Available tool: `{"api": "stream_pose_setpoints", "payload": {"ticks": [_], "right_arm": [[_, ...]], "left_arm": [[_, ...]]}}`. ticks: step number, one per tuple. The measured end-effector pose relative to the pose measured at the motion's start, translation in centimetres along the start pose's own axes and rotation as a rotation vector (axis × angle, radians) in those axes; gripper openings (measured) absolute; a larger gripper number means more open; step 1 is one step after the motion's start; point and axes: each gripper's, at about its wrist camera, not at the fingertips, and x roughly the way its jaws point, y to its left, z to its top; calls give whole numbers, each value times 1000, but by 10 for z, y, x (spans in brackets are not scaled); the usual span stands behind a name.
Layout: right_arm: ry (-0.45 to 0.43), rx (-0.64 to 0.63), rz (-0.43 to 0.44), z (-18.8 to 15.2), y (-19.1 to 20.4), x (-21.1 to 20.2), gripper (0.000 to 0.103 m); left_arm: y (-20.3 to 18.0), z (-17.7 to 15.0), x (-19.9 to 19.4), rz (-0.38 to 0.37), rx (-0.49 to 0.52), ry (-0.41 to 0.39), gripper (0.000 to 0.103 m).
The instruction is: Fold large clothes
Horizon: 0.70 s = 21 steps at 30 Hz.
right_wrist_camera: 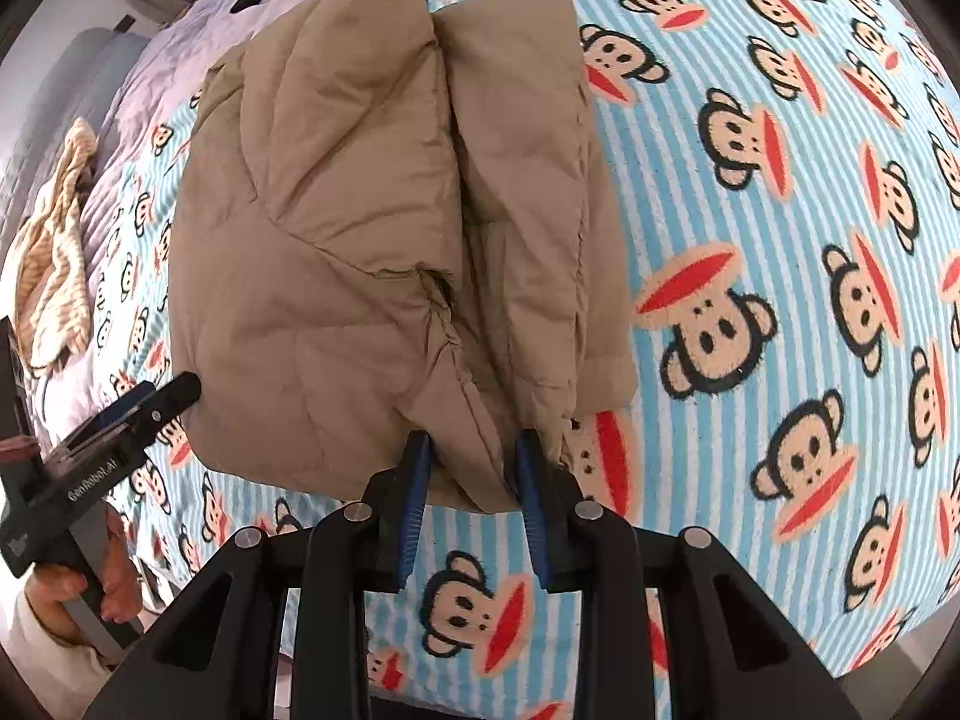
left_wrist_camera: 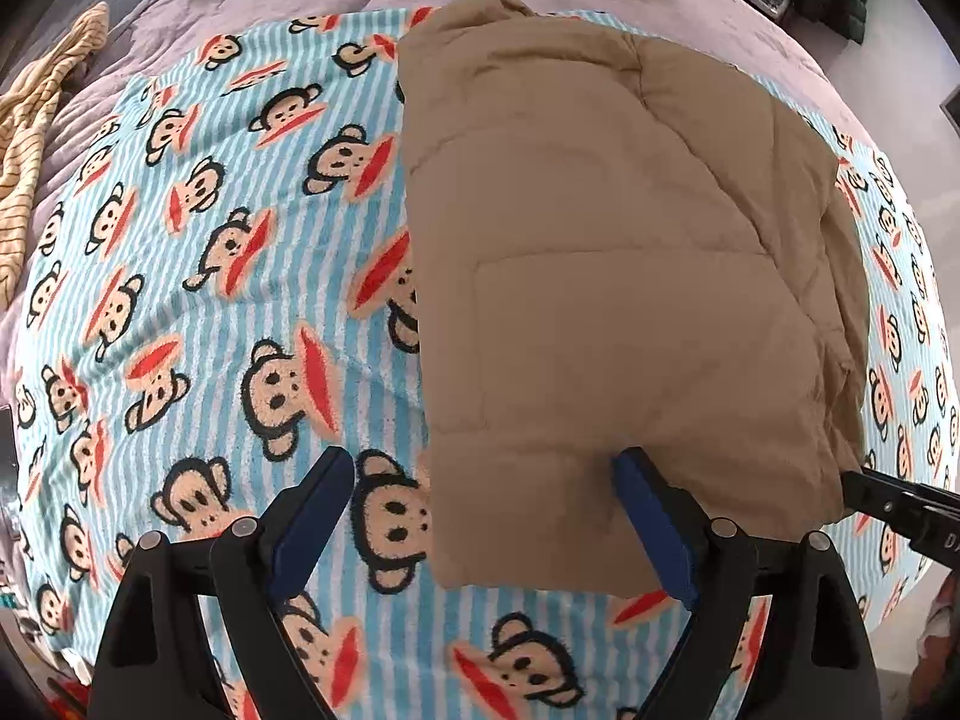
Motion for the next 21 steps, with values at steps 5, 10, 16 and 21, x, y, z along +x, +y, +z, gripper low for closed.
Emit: {"api": "stream_pose_setpoints", "payload": {"ticks": [5,10,16,21], "right_arm": [[-19,22,-16,-9,3,-12,33],[-39,30,-25,-21,2,-30,44],[-49,21,-10,-28,1,-42,44],[-61,11,26,-40,0,-48,44]], "left_arm": [[4,-3,-5,-20,2,-3,90],[1,-7,-17,-19,30,-8,90],[0,-19,-36,-13,-1,-30,90],[-15,-38,-51,1,-1,-30,90]]}}
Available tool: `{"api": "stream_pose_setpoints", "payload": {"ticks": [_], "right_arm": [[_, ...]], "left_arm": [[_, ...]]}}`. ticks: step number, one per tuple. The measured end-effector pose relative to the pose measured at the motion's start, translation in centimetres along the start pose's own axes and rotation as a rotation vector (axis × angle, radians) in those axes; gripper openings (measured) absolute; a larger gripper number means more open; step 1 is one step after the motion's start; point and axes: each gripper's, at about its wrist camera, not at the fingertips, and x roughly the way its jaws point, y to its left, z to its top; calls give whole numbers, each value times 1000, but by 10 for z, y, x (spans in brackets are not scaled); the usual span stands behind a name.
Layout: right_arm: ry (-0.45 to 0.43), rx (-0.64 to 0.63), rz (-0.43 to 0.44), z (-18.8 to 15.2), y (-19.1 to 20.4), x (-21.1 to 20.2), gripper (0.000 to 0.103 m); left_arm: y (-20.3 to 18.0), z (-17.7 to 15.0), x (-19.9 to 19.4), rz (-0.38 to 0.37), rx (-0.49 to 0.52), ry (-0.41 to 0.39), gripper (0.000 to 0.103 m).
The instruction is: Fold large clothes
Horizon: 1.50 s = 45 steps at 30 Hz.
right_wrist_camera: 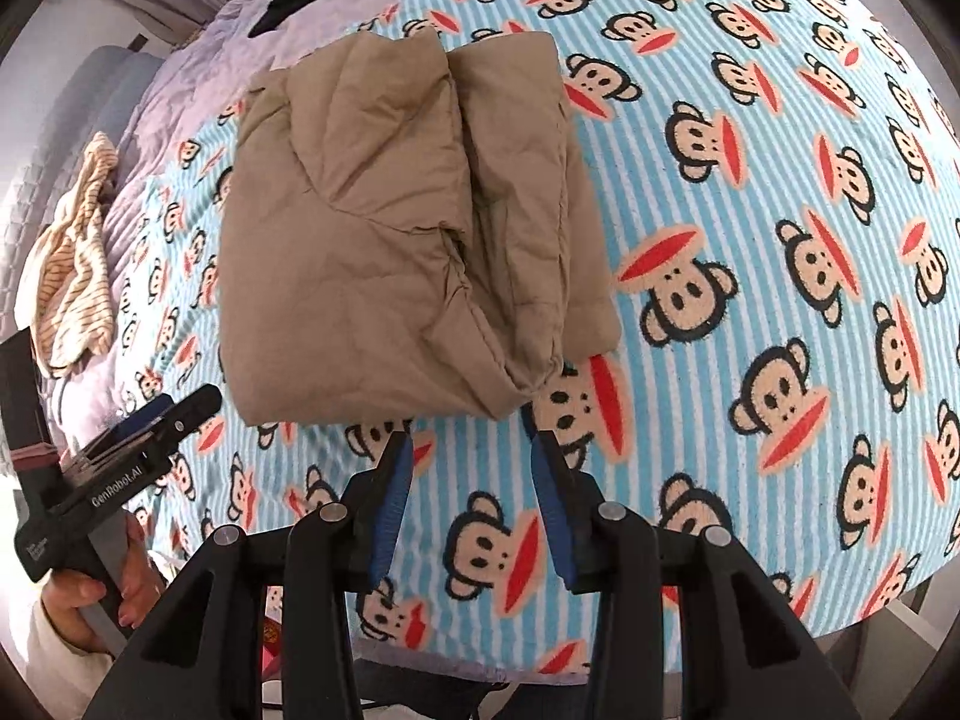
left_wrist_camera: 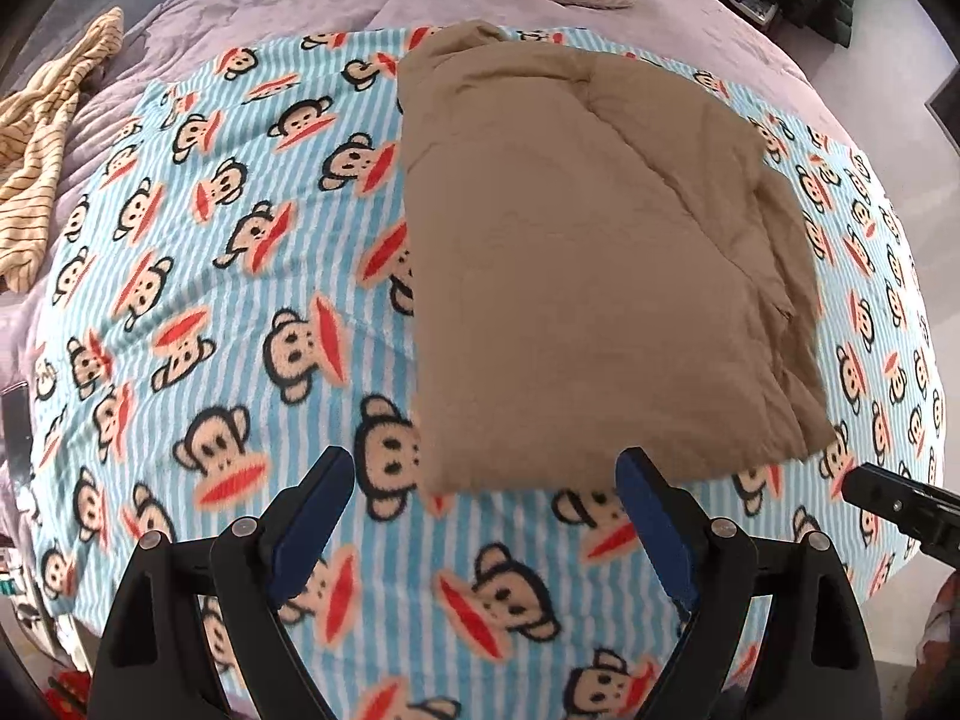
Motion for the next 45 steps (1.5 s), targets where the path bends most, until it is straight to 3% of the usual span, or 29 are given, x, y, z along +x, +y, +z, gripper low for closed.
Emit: {"api": "stream_pose_setpoints", "payload": {"ticks": [12,13,15,22,24,26,29,31,35,40,45], "right_arm": [[-6,-24,32,-11,-3,-18,45],[-9,-28,34,-11,-1,-19,45],[-17,-45,33,-11,3,-24,45],[-71,-90,28,-6,15,-50,65],[-104,-108,11,-5,18,-62,82],[-146,-128,-14,-5,22,-75,84],[-206,-154,-61,-9,28,-93,88],[-243,-162,-71,-11,30,-102,103],[-326,-193,-78,-17,36,-122,103],[-310,-206,-70,-15,44,-137,103],[-363,-241,-81,-17,60,-153,103]], "left_arm": [[-20,-24,-51,32,-46,-58,91],[-19,-24,-54,39,-55,-69,103],[-17,-25,-62,65,-70,-90,103],[-24,-22,-88,169,-66,-133,103],[-23,-23,-101,131,-92,-157,103],[-23,-25,-111,101,-113,-174,103],[-30,-27,-125,131,-110,-201,103],[-35,-31,-134,131,-109,-217,103],[-42,-36,-151,148,-119,-245,103],[-43,-38,-167,127,-122,-258,103],[-39,-34,-187,154,-102,-317,103]]}}
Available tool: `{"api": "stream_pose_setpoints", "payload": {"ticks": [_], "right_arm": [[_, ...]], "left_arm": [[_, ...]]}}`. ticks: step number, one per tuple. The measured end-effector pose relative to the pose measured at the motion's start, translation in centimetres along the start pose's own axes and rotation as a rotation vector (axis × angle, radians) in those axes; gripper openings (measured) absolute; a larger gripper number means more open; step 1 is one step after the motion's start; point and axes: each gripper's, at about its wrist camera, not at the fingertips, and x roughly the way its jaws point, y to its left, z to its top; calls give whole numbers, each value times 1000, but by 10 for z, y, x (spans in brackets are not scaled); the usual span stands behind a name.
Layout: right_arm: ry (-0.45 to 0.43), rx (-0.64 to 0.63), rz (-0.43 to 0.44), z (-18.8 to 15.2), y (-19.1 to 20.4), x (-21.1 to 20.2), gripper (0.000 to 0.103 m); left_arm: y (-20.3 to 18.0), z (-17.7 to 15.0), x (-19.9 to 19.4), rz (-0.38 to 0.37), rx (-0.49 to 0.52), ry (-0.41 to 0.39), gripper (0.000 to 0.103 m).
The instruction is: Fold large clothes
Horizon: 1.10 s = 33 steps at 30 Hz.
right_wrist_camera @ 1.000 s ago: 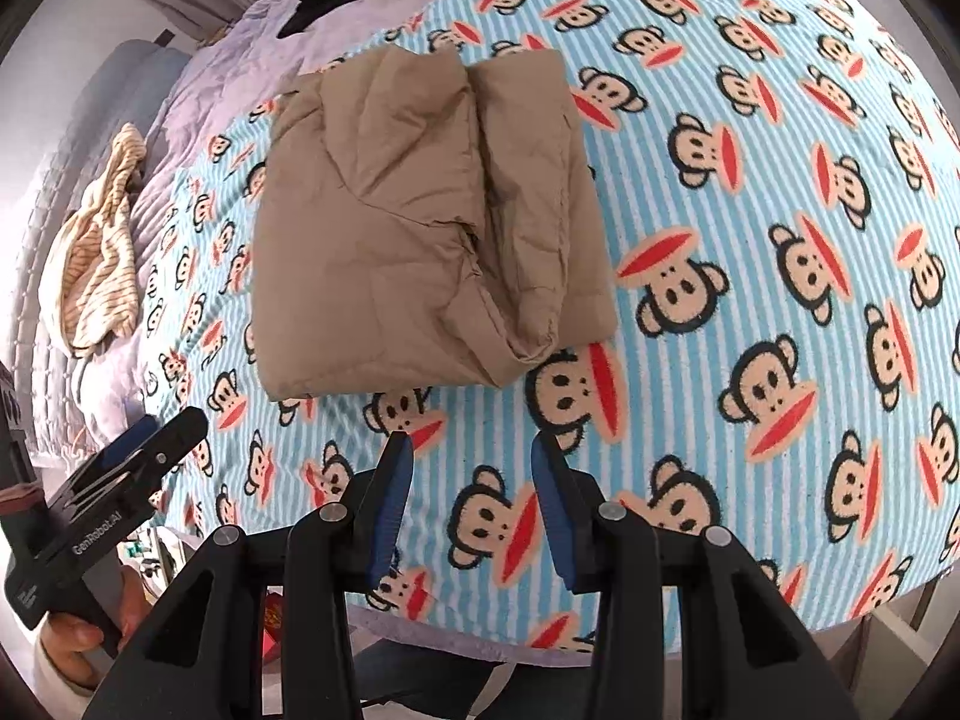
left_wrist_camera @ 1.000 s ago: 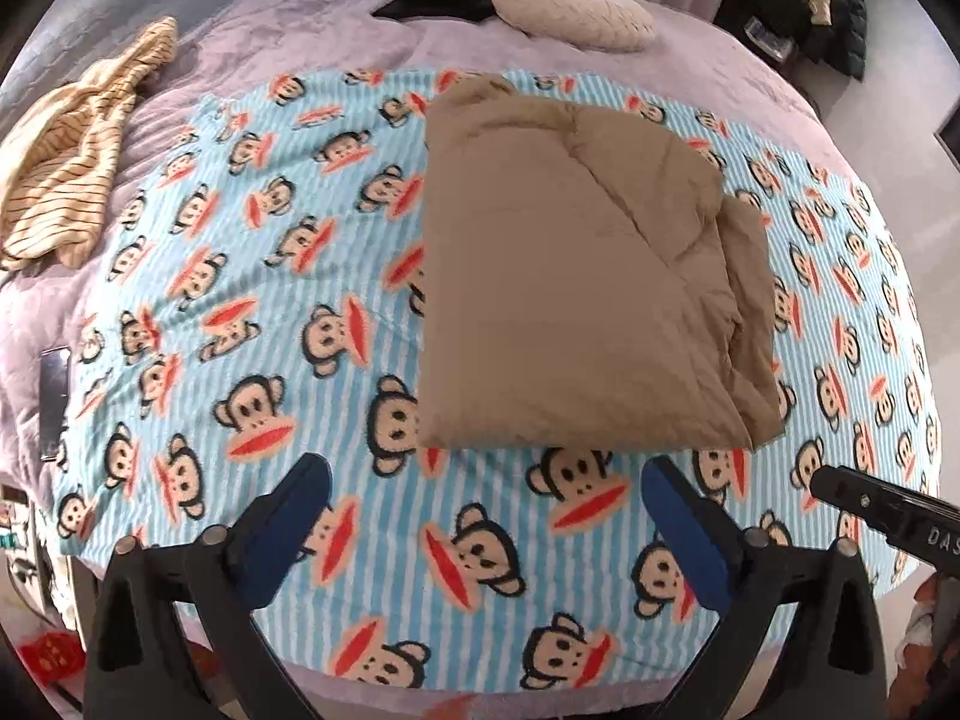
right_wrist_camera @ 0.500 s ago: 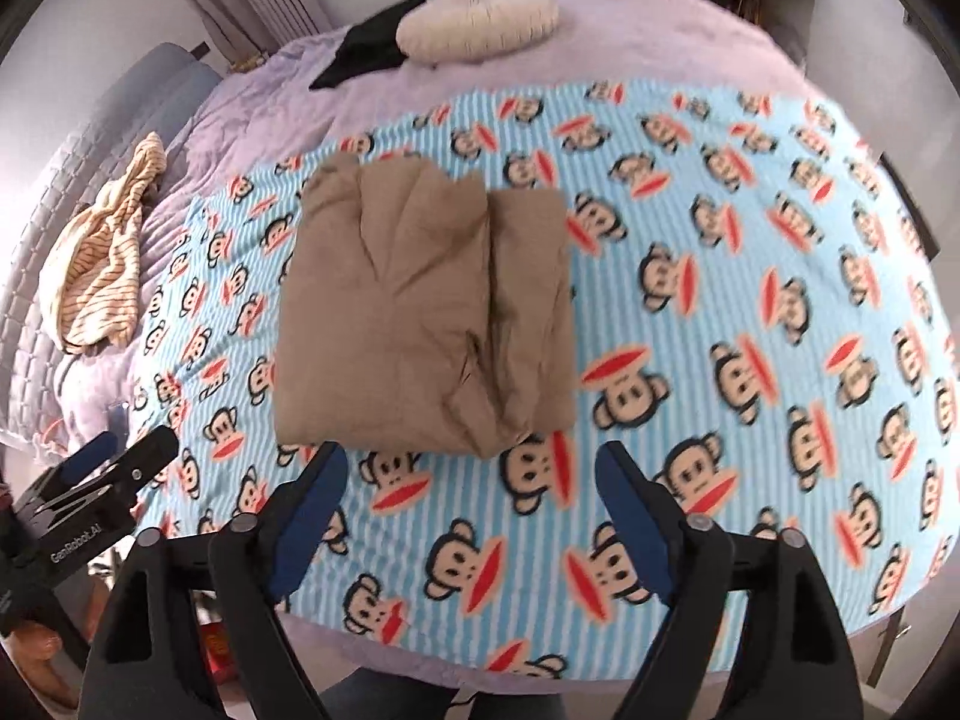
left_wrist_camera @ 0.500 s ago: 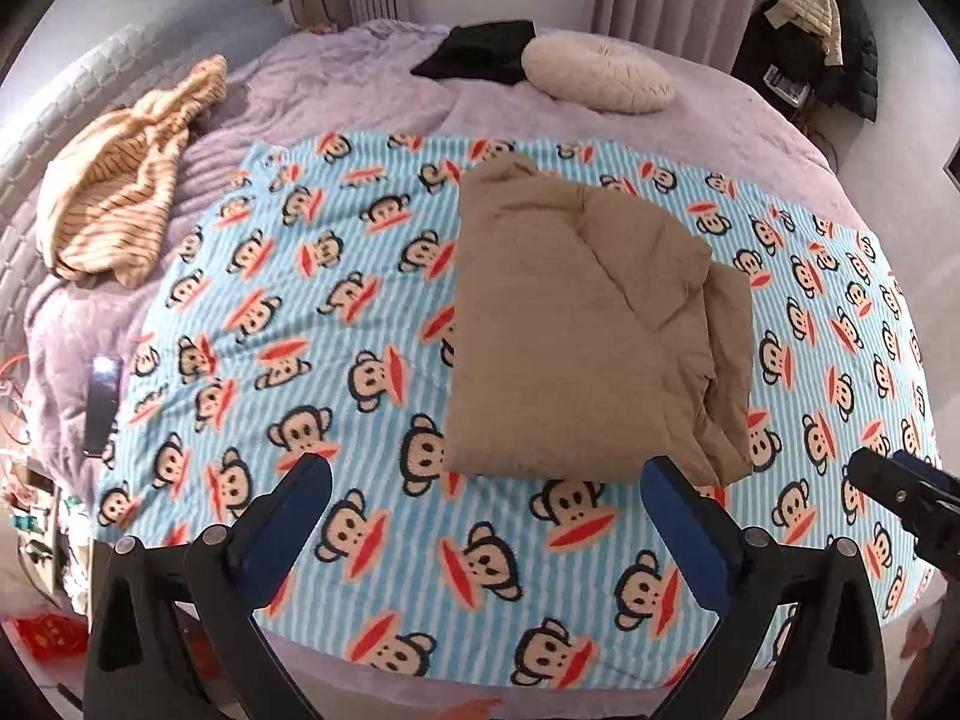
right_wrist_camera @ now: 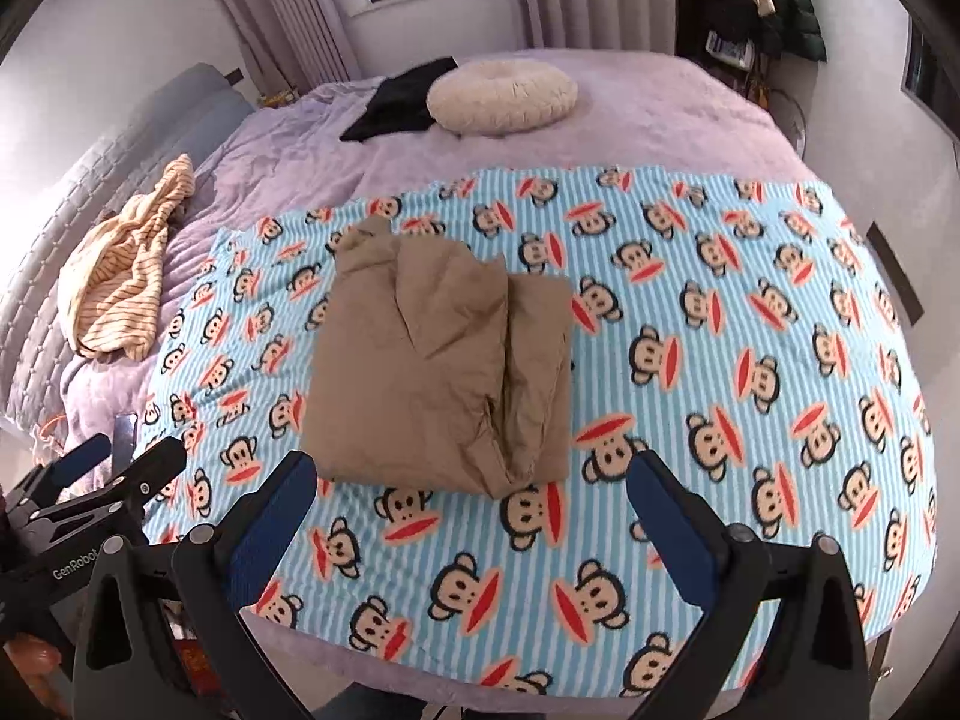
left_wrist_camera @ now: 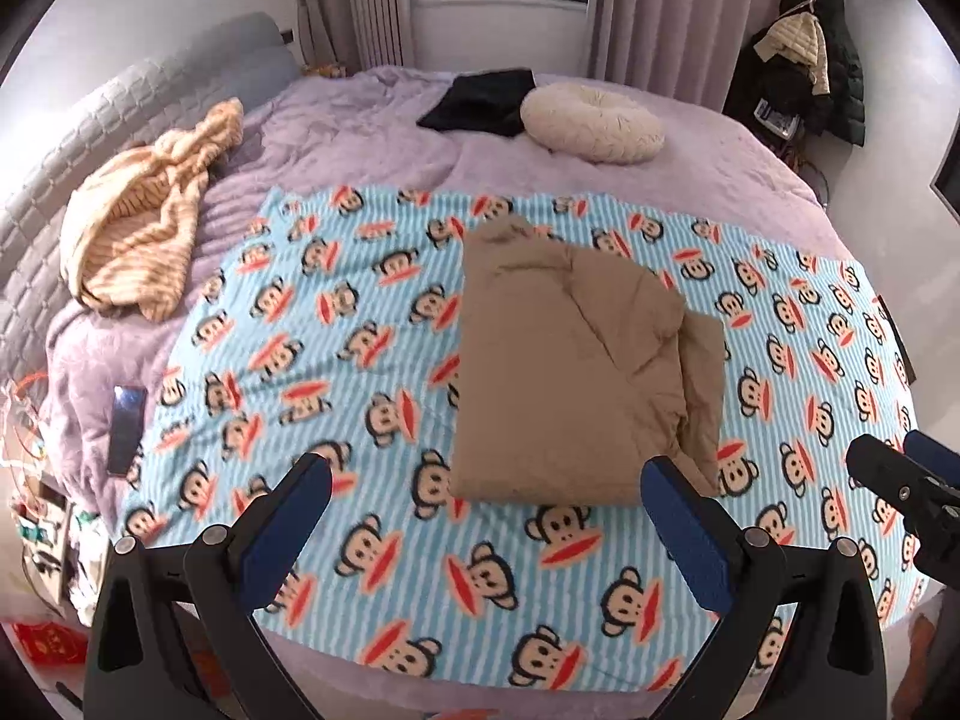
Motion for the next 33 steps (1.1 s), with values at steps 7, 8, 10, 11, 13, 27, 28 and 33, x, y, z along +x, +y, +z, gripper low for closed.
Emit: {"api": "stream_pose_setpoints", "payload": {"ticks": [7,8,10,11,13,27,28,33], "right_arm": [[-31,39,-18,7,19,1,103],[-31,44,-22,8,22,2,103],[-39,49,-28,8,27,0,103],[-43,51,-34,9,30,-1,103],[-48,57,-43,10,34,-2,103],[-48,58,-58,13,43,-2,103],[-47,58,-59,13,43,-2,103],[-47,57,-57,14,43,-2,103]], "left_arm": [[21,11,-5,4,-3,-5,103],[23,12,-5,1,3,-6,103],[26,15,-4,4,19,-7,103],[27,17,-4,5,26,-7,103],[28,20,-3,-2,31,-8,103],[34,29,0,-16,39,-11,103],[34,29,0,-16,37,-10,103],[34,29,0,-17,35,-12,103]]}}
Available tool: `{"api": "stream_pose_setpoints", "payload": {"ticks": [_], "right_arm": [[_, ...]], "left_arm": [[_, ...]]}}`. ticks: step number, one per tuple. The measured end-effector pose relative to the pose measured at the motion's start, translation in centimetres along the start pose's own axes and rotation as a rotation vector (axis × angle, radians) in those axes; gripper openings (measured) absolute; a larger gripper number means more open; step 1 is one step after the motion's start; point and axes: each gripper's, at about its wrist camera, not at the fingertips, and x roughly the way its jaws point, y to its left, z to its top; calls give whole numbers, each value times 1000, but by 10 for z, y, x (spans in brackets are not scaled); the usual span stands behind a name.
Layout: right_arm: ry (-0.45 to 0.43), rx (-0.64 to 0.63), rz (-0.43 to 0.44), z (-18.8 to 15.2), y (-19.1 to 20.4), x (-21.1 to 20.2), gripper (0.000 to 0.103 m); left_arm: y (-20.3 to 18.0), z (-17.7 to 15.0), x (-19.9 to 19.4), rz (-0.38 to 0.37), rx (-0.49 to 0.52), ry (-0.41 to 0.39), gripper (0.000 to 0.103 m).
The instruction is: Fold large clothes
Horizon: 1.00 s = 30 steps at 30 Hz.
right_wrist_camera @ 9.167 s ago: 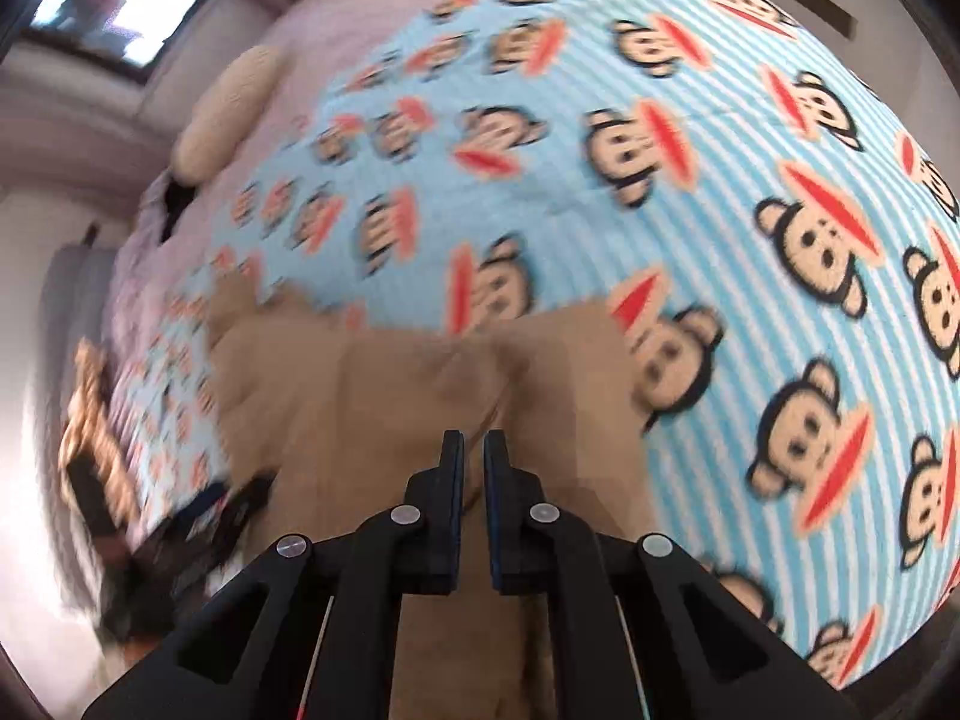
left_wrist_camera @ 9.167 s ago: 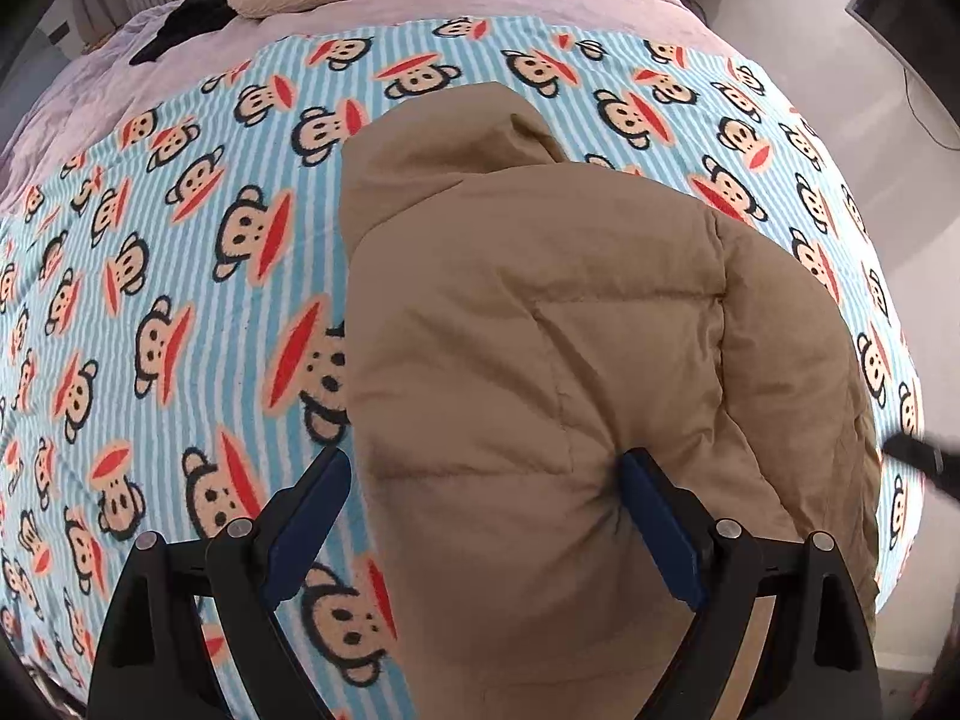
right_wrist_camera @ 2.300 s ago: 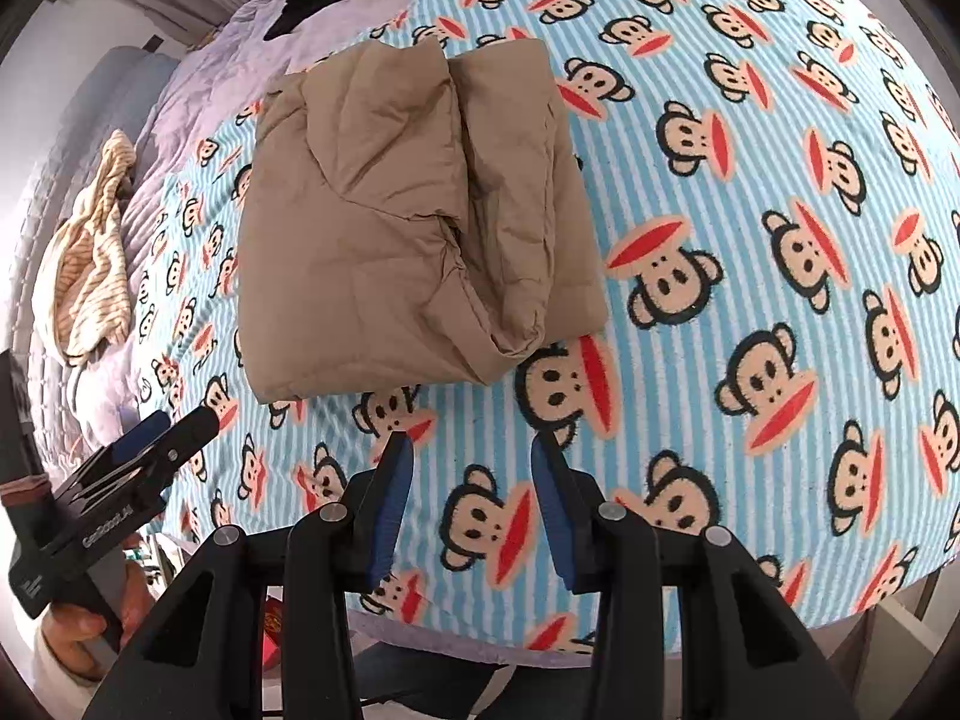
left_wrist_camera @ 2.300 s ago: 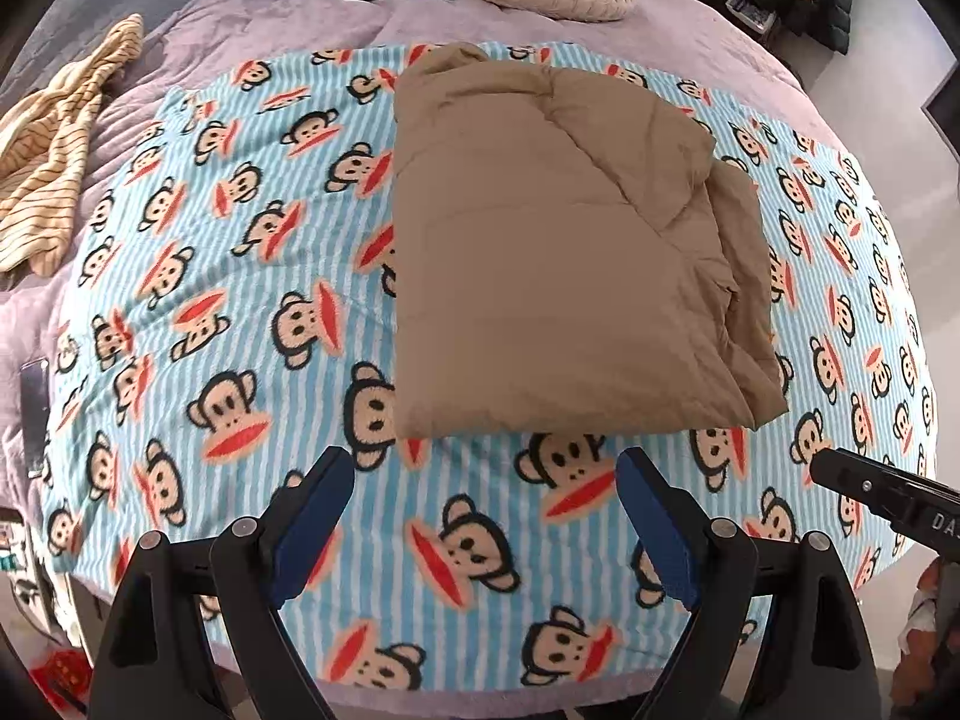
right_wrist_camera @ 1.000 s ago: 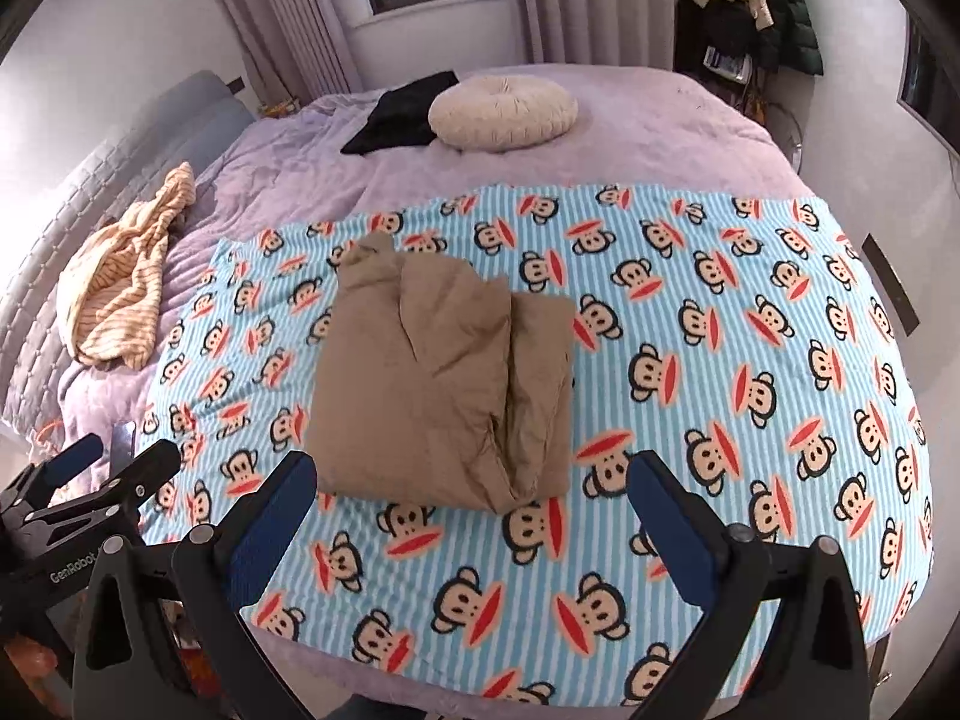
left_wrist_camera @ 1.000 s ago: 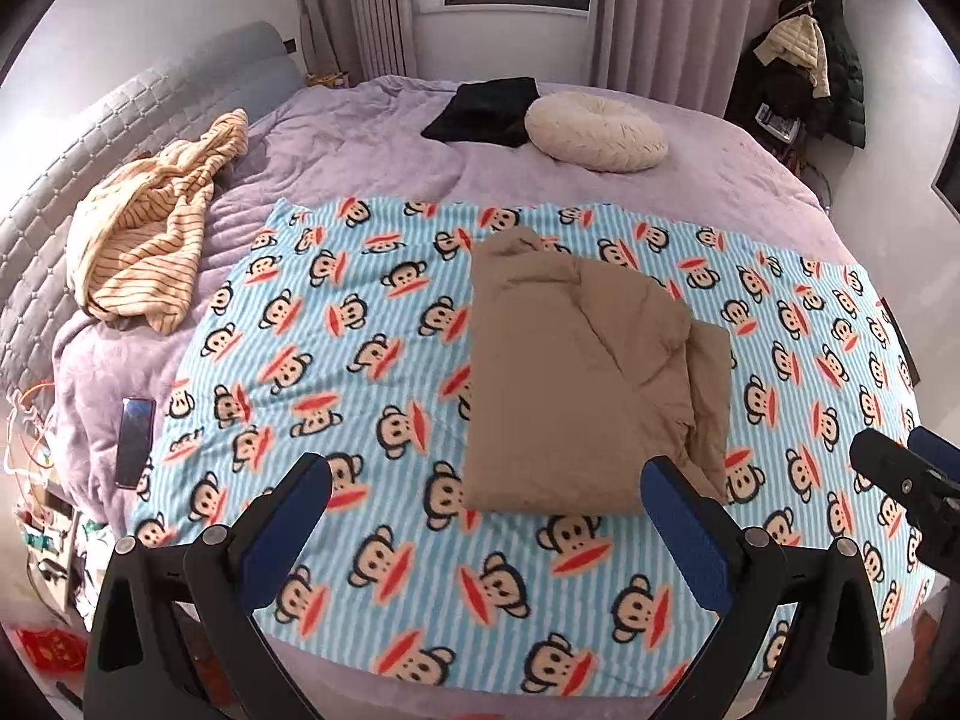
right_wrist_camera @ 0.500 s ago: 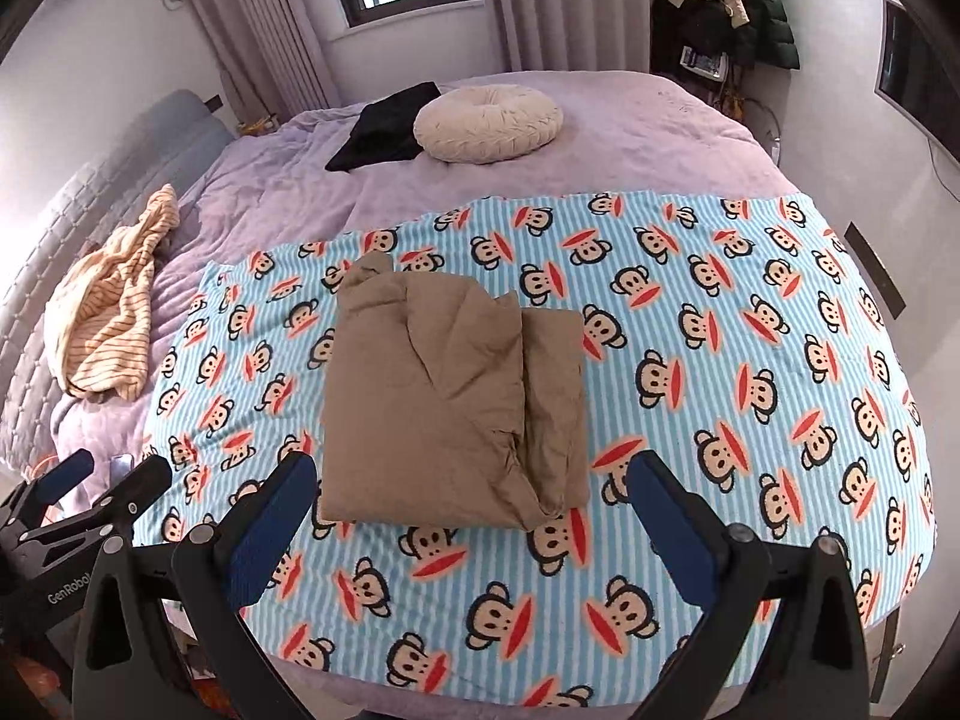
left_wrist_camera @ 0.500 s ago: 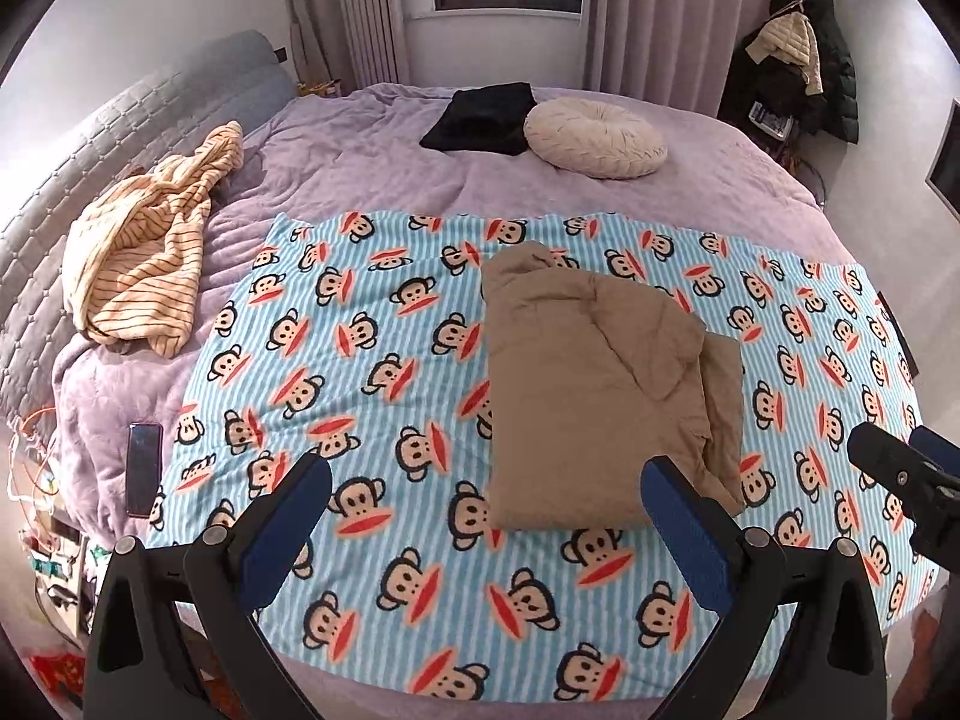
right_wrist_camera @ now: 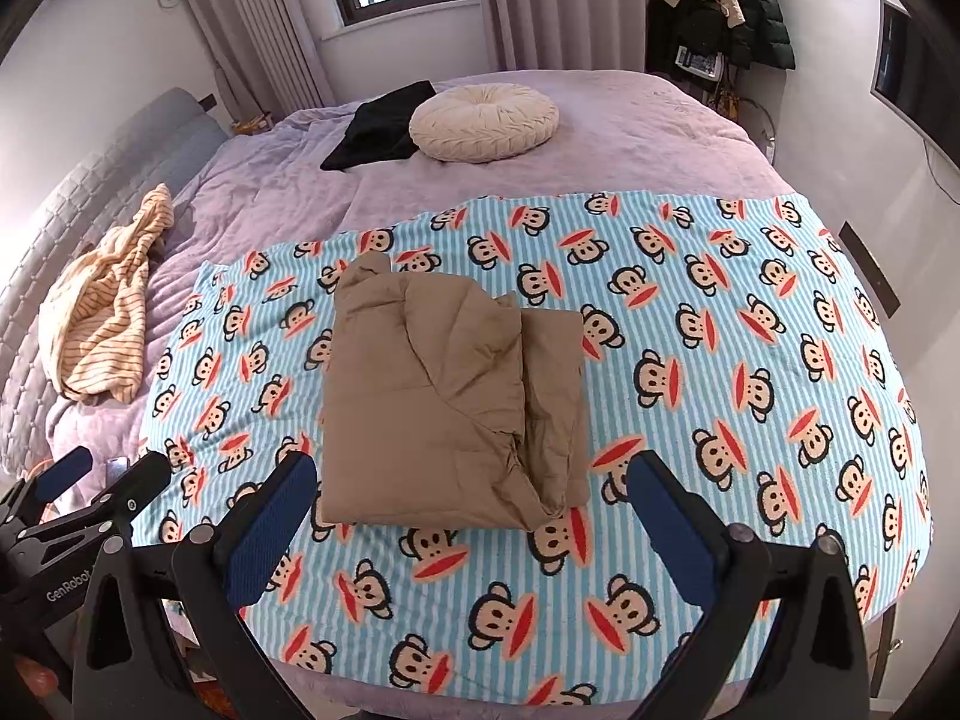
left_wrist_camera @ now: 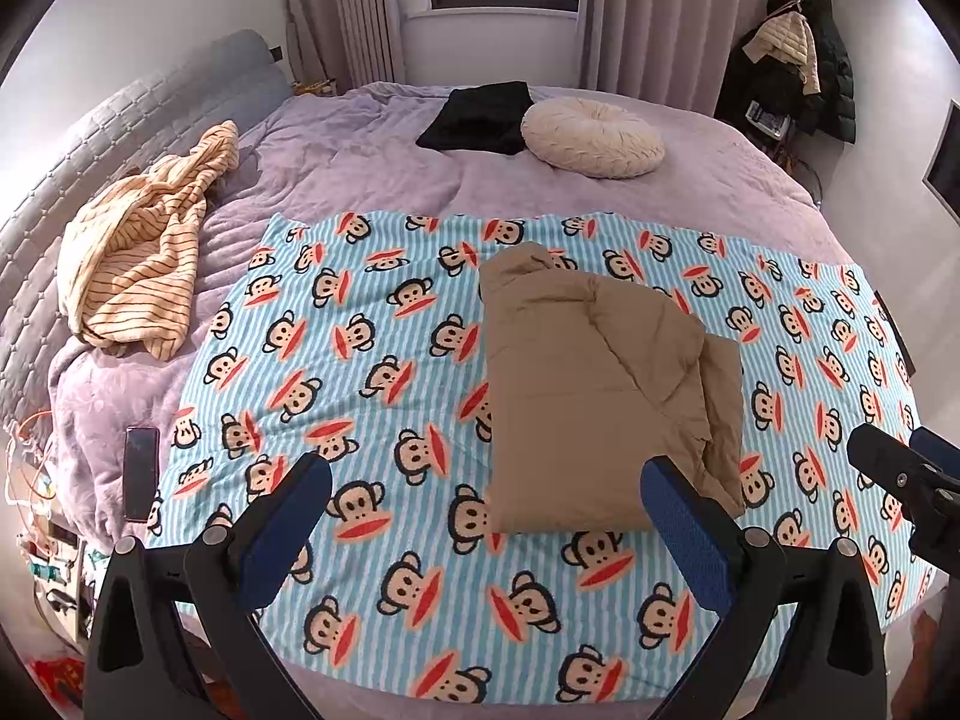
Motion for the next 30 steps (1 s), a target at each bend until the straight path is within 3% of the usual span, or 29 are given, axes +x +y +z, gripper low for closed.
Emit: {"api": "stream_pose_setpoints", "payload": {"ticks": [30], "right_arm": [[5,-2,2,6,-1,2,103]], "left_arm": [[-2,3,0,7,-10,0,103]]}}
